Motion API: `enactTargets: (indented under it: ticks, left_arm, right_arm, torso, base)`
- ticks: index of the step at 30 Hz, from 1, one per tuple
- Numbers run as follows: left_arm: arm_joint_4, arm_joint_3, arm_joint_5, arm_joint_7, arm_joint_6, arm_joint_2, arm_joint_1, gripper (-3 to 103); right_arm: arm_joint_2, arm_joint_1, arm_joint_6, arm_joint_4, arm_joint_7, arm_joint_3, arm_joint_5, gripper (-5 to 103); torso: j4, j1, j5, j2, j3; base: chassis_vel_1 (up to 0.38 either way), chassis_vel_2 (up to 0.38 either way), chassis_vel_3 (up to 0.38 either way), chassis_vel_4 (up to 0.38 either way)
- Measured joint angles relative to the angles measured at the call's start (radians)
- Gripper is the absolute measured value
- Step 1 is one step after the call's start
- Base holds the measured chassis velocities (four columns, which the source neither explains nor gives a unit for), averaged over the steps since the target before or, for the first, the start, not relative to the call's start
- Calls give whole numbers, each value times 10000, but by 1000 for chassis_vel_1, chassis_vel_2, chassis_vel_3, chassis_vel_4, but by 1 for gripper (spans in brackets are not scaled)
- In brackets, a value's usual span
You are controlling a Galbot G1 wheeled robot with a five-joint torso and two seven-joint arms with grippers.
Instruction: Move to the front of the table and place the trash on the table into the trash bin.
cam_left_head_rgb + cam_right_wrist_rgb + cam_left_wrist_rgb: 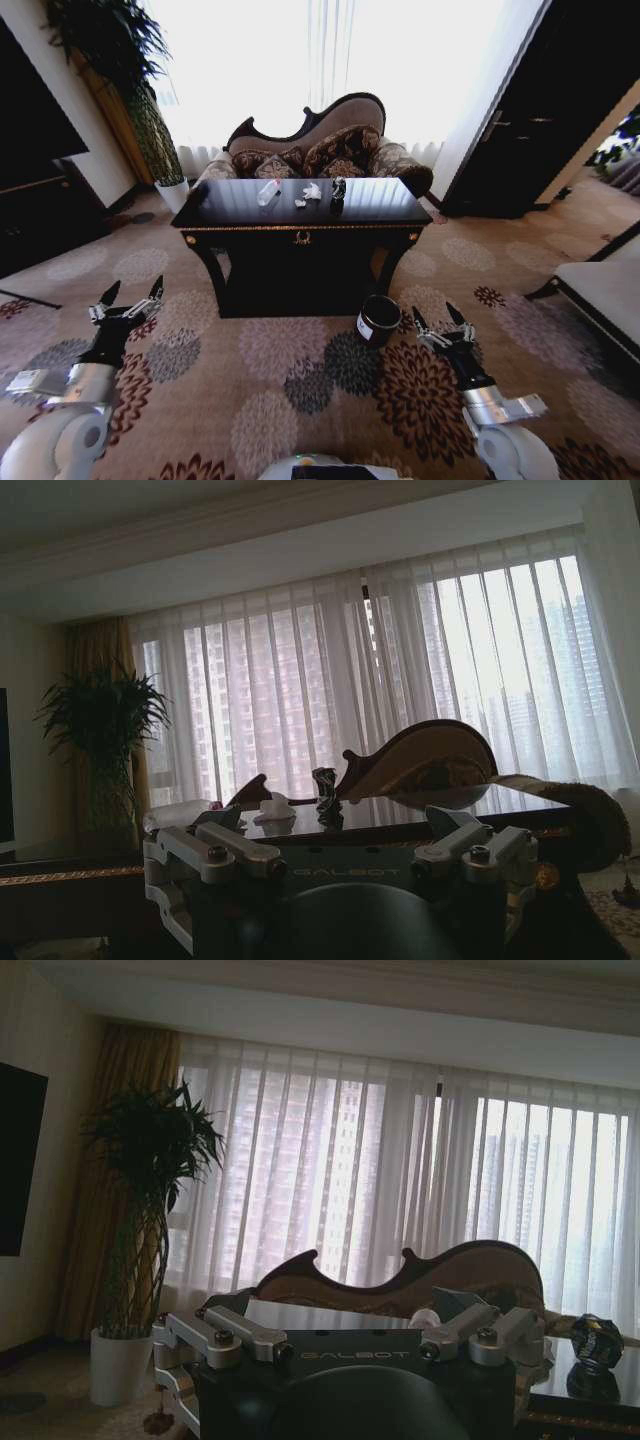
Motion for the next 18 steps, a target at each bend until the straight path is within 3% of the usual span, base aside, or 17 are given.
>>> enactTargets:
  ticks: [18]
  left_arm:
    - [26, 31, 7, 23, -1, -22, -26, 100]
  right_arm:
    - [113, 4, -11, 117, 86, -119, -78, 100]
  torso:
    - [-1, -6, 0, 4, -2]
  base:
    - [-233, 235, 230, -241]
